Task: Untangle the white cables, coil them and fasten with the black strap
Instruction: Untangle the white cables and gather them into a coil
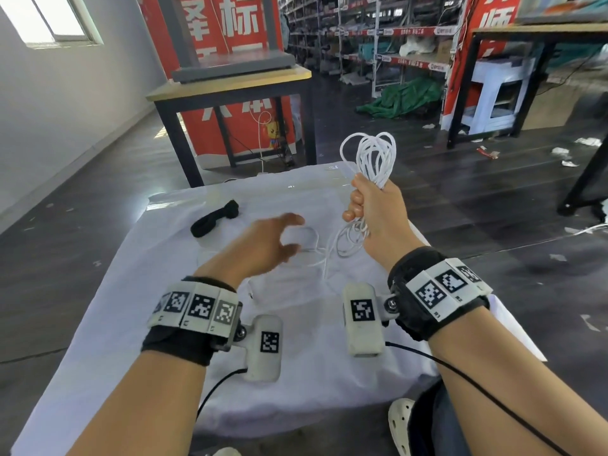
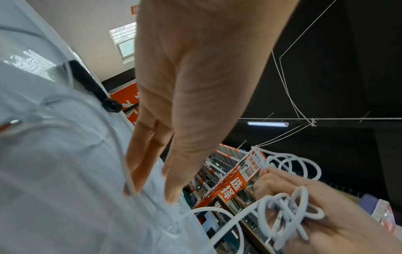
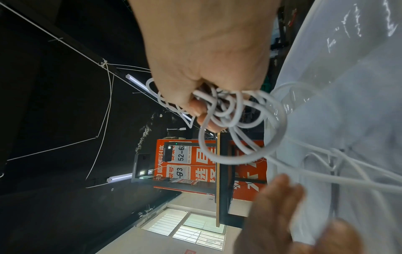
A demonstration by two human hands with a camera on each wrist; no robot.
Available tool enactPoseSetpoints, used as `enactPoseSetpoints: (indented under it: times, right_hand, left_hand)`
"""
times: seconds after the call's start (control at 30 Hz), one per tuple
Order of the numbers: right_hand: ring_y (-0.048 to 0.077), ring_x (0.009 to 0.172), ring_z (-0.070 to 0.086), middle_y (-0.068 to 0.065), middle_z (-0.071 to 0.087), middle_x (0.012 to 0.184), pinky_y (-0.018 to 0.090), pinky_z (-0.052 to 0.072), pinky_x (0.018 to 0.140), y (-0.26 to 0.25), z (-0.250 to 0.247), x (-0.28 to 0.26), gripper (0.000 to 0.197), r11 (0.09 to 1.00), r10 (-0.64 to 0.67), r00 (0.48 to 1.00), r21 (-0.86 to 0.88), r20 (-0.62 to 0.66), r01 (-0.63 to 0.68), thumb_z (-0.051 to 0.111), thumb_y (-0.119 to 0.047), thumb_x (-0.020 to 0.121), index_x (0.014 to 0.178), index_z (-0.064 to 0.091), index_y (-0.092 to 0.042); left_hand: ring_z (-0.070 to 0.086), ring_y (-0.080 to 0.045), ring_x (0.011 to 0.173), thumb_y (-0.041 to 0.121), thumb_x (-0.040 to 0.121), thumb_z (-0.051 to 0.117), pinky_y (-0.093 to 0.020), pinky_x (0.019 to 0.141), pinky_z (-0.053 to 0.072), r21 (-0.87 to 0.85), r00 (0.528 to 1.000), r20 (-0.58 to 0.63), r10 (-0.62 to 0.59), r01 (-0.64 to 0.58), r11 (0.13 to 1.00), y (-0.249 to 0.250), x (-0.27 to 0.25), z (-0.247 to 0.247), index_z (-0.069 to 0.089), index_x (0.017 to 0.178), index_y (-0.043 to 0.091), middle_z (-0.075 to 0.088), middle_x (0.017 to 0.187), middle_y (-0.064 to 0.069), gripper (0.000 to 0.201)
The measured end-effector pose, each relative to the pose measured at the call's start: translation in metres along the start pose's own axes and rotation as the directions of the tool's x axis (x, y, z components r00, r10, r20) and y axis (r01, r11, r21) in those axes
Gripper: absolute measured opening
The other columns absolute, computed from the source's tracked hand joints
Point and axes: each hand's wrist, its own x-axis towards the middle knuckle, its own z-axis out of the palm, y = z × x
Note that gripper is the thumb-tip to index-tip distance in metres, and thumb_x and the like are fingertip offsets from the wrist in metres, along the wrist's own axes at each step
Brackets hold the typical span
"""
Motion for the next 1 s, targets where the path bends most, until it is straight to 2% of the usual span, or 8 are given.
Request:
enactPoseSetpoints:
  times: [0.1,0.23,0.37,0.47,0.53,0.63,0.77,1.0]
  right_hand:
    - [0.008,0.042,0.028,-0.001,0.032,0.057,0.021,0.034,0.042,-0.002,-0.001,-0.002,0.016,0.999,-0.013,1.0,-0.037,0.025,0.014,0.047,-0.009,0.097,0.082,0.049,-0.014]
    - [0.008,0.043,0.029,-0.002,0.032,0.056,0.022,0.035,0.043,-0.005,-0.004,-0.001,0.014,0.997,-0.022,0.999,-0.07,0.023,0.024,0.047,-0.009,0.097,0.084,0.05,-0.014]
    - [0.007,0.04,0.03,-0.002,0.033,0.056,0.022,0.037,0.042,-0.005,-0.008,0.002,0.007,0.991,-0.036,0.999,-0.127,0.01,0.037,0.047,-0.008,0.095,0.091,0.052,-0.011]
    - [0.006,0.035,0.031,-0.001,0.035,0.057,0.022,0.036,0.041,-0.003,-0.01,0.005,0.007,0.969,-0.049,0.999,-0.242,0.008,0.05,0.046,-0.008,0.093,0.088,0.05,-0.01]
    - [0.005,0.033,0.031,0.0,0.036,0.058,0.022,0.035,0.041,-0.001,-0.013,0.006,0.01,0.947,-0.067,0.998,-0.316,-0.005,0.062,0.044,-0.008,0.093,0.084,0.048,-0.012]
    - [0.009,0.04,0.036,0.0,0.04,0.063,0.022,0.036,0.042,0.0,-0.017,0.011,0.007,0.892,-0.119,0.992,-0.442,-0.033,0.092,0.044,-0.011,0.092,0.088,0.05,-0.011]
    - [0.014,0.046,0.041,0.001,0.046,0.072,0.019,0.037,0.039,0.002,-0.022,0.017,0.007,0.839,-0.173,0.982,-0.533,-0.072,0.109,0.045,-0.014,0.093,0.092,0.051,-0.01]
    - [0.014,0.045,0.038,0.001,0.042,0.064,0.022,0.036,0.042,0.01,-0.018,0.016,0.018,0.851,-0.103,0.994,-0.52,-0.025,0.075,0.047,-0.013,0.092,0.075,0.049,-0.018]
  left_hand:
    - [0.058,-0.01,0.108,0.032,0.088,0.064,-0.021,0.088,0.038,0.103,0.967,0.255,-0.029,0.003,0.995,0.001,0.0,0.011,0.049,0.135,0.03,0.06,0.123,0.01,0.049]
    - [0.06,-0.003,0.074,0.03,0.088,0.062,-0.017,0.065,0.045,0.084,0.954,0.297,-0.04,0.015,0.996,-0.006,-0.004,0.004,0.071,0.102,0.026,0.069,0.085,0.006,0.017]
    - [0.062,-0.011,0.058,0.012,0.097,0.051,-0.018,0.06,0.052,-0.44,0.986,0.005,-0.169,0.154,0.885,-0.017,0.001,-0.006,0.068,0.098,0.007,0.069,0.081,-0.01,0.018]
    - [0.064,-0.014,0.045,0.004,0.099,0.038,-0.02,0.045,0.052,-0.767,0.868,-0.196,-0.457,0.155,0.623,-0.033,0.001,-0.02,0.051,0.113,0.007,0.067,0.084,-0.012,0.02]
    - [0.064,-0.018,0.045,-0.004,0.095,0.033,-0.02,0.042,0.051,-0.808,0.797,-0.247,-0.552,0.145,0.571,-0.048,-0.005,-0.027,0.048,0.113,0.016,0.06,0.09,-0.011,0.031]
    - [0.066,-0.034,0.065,-0.011,0.092,0.039,-0.026,0.052,0.057,-0.711,0.746,-0.273,-0.607,0.269,0.65,-0.07,-0.009,-0.034,0.056,0.104,0.014,0.056,0.107,-0.017,0.032]
    - [0.061,-0.038,0.103,-0.011,0.082,0.061,-0.038,0.09,0.051,-0.4,0.704,-0.368,-0.607,0.47,0.787,-0.1,-0.004,-0.032,0.057,0.119,0.006,0.057,0.125,-0.018,0.041]
    - [0.05,-0.041,0.116,-0.011,0.086,0.032,-0.044,0.095,0.044,0.054,0.85,-0.32,-0.418,0.457,0.888,-0.091,-0.014,-0.02,0.047,0.139,0.014,0.052,0.133,-0.022,0.06]
